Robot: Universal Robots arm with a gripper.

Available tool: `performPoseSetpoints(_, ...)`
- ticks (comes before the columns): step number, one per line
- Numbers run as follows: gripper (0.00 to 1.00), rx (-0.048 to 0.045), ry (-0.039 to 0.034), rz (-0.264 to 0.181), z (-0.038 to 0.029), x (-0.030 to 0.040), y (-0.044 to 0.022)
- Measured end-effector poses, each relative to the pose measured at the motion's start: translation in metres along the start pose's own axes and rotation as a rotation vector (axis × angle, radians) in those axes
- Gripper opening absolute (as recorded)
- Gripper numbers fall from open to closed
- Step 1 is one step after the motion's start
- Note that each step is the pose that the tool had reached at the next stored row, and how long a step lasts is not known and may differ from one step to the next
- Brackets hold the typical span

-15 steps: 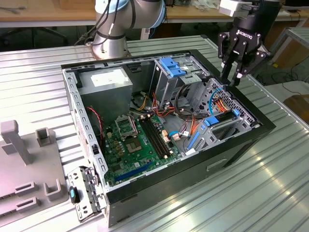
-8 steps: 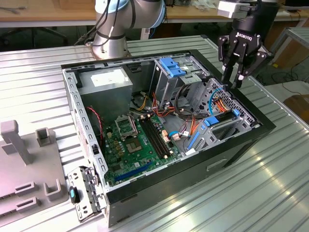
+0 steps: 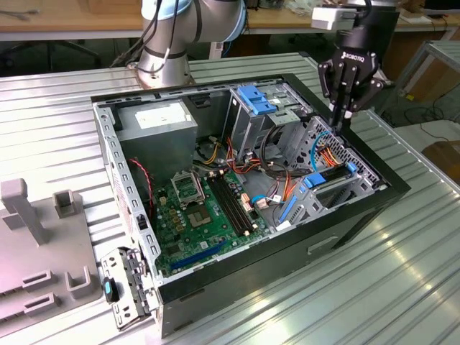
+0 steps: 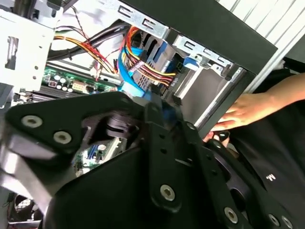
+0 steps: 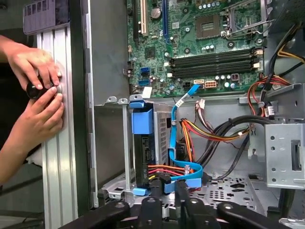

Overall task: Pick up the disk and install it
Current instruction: 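Insert the second disk wire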

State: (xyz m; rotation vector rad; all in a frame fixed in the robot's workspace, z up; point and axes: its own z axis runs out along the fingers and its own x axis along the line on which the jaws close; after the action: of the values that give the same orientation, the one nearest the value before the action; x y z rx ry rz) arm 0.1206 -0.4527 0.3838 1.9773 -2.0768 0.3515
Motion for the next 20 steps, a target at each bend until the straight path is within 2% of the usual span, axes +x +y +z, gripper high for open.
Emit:
performPoseSetpoints(1, 0.22, 0.0003, 0.0097, 0.001, 0.0004, -0.0008, 0.0000)
performPoseSetpoints(2, 0.16, 0.0007, 0.0216, 0.001, 0.0014, -0.0015, 0.0000)
performPoseSetpoints(3, 0.11, 0.0008, 0.0251, 0.002, 0.0018, -0.0017, 0.0001)
performPoseSetpoints(4, 0.11, 0.0007, 0.0267, 0.002, 0.0020, -0.0018, 0.0001)
performPoseSetpoints(6, 0.11, 0.0012, 0.0379, 0.002, 0.0025, -0.0020, 0.0001)
performPoseSetpoints(7, 0.11, 0.0013, 0.0408, 0.002, 0.0029, -0.0021, 0.0001)
performPoseSetpoints(8, 0.17, 0.0015, 0.0456, 0.002, 0.0037, -0.0023, 0.0001)
performPoseSetpoints(9, 0.17, 0.0017, 0.0498, 0.002, 0.0049, -0.0028, 0.0001)
performPoseSetpoints(10, 0.24, 0.0018, 0.0524, 0.002, 0.0063, -0.0033, 0.0001)
performPoseSetpoints(12, 0.24, 0.0021, 0.0584, 0.003, 0.0089, -0.0043, 0.0001)
performPoseSetpoints(14, 0.24, 0.0027, 0.0706, 0.003, 0.0116, -0.0053, 0.0001)
performPoseSetpoints(15, 0.16, 0.0030, 0.0777, 0.003, 0.0130, -0.0058, 0.0001)
performPoseSetpoints(16, 0.16, 0.0033, 0.0828, 0.003, 0.0137, -0.0061, 0.0001)
performPoseSetpoints(18, 0.16, 0.0033, 0.0830, 0.003, 0.0139, -0.0061, 0.0001)
performPoseSetpoints(19, 0.16, 0.0031, 0.0791, 0.003, 0.0141, -0.0060, 0.0002)
performPoseSetpoints(20, 0.16, 0.0022, 0.0619, 0.003, 0.0144, -0.0056, 0.0005)
